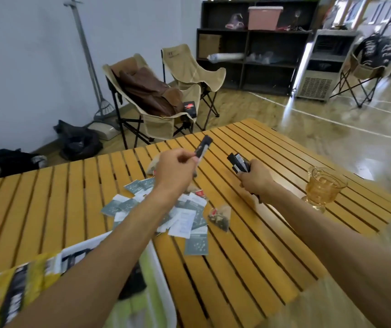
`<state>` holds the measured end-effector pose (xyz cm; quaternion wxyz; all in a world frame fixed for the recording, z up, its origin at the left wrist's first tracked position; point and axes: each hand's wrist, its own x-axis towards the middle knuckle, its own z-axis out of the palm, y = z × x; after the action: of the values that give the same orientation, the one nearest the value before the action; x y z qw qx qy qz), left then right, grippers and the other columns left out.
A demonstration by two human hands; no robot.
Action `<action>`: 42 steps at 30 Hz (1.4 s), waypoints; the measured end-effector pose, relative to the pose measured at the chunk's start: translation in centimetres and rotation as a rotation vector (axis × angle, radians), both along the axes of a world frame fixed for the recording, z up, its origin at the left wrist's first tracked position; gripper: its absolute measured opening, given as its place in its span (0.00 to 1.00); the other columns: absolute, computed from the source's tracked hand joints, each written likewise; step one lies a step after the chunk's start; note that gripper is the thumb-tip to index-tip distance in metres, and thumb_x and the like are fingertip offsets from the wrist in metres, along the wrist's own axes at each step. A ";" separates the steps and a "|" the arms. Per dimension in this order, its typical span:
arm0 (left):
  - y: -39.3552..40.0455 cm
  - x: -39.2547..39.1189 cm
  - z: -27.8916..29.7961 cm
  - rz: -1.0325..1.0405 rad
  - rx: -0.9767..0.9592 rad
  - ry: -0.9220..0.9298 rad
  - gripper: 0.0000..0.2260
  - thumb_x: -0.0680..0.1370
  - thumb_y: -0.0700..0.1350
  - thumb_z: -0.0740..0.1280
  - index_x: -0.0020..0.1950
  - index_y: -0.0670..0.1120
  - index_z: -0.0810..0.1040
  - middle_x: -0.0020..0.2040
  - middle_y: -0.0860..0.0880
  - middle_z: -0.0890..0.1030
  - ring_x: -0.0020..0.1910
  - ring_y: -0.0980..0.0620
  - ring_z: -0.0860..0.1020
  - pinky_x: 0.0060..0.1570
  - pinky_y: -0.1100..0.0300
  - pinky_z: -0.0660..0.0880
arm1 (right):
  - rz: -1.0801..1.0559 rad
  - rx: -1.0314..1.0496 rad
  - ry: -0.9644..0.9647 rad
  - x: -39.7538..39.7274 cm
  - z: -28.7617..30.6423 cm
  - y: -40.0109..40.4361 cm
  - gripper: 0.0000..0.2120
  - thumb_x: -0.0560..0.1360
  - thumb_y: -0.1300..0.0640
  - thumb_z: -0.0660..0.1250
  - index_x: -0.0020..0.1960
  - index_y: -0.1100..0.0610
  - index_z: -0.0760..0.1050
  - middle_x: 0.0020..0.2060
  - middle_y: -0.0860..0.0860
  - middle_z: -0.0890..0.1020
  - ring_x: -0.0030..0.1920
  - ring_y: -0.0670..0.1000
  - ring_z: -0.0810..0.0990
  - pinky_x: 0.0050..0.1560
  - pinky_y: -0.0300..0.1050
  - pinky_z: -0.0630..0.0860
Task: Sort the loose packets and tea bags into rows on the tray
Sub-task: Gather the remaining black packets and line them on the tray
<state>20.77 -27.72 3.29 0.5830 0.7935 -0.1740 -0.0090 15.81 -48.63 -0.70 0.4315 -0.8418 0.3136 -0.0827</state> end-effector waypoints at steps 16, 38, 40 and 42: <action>18.3 -8.5 -1.5 0.250 -0.161 0.420 0.06 0.77 0.38 0.72 0.54 0.41 0.82 0.53 0.42 0.84 0.49 0.46 0.82 0.45 0.56 0.79 | 0.348 0.632 -0.139 -6.3 5.5 24.3 0.03 0.77 0.65 0.71 0.48 0.64 0.77 0.36 0.59 0.78 0.24 0.47 0.68 0.21 0.38 0.64; 19.2 -7.2 -5.3 0.356 0.296 0.325 0.04 0.75 0.44 0.74 0.43 0.50 0.79 0.55 0.50 0.83 0.51 0.48 0.79 0.47 0.58 0.72 | 0.472 -0.204 0.130 -1.2 0.1 23.3 0.06 0.72 0.64 0.72 0.46 0.60 0.76 0.42 0.57 0.82 0.40 0.56 0.81 0.38 0.48 0.79; 18.8 -7.2 -5.3 0.339 0.315 0.316 0.05 0.75 0.44 0.74 0.44 0.49 0.79 0.54 0.50 0.82 0.48 0.49 0.79 0.43 0.59 0.71 | 0.440 -0.157 0.103 -1.4 0.0 22.8 0.05 0.73 0.64 0.72 0.44 0.59 0.75 0.39 0.57 0.81 0.37 0.55 0.80 0.36 0.48 0.79; 18.3 -7.3 -5.2 0.307 0.308 0.317 0.05 0.74 0.44 0.74 0.43 0.48 0.78 0.51 0.49 0.82 0.46 0.49 0.79 0.42 0.58 0.73 | 0.387 -0.041 0.083 -1.9 0.0 22.2 0.06 0.74 0.64 0.71 0.42 0.60 0.75 0.34 0.56 0.79 0.30 0.52 0.77 0.27 0.43 0.77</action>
<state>13.44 -9.47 -1.93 0.4700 0.8786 0.0452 -0.0711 13.94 -26.44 -0.73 0.4086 -0.8977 0.1619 0.0300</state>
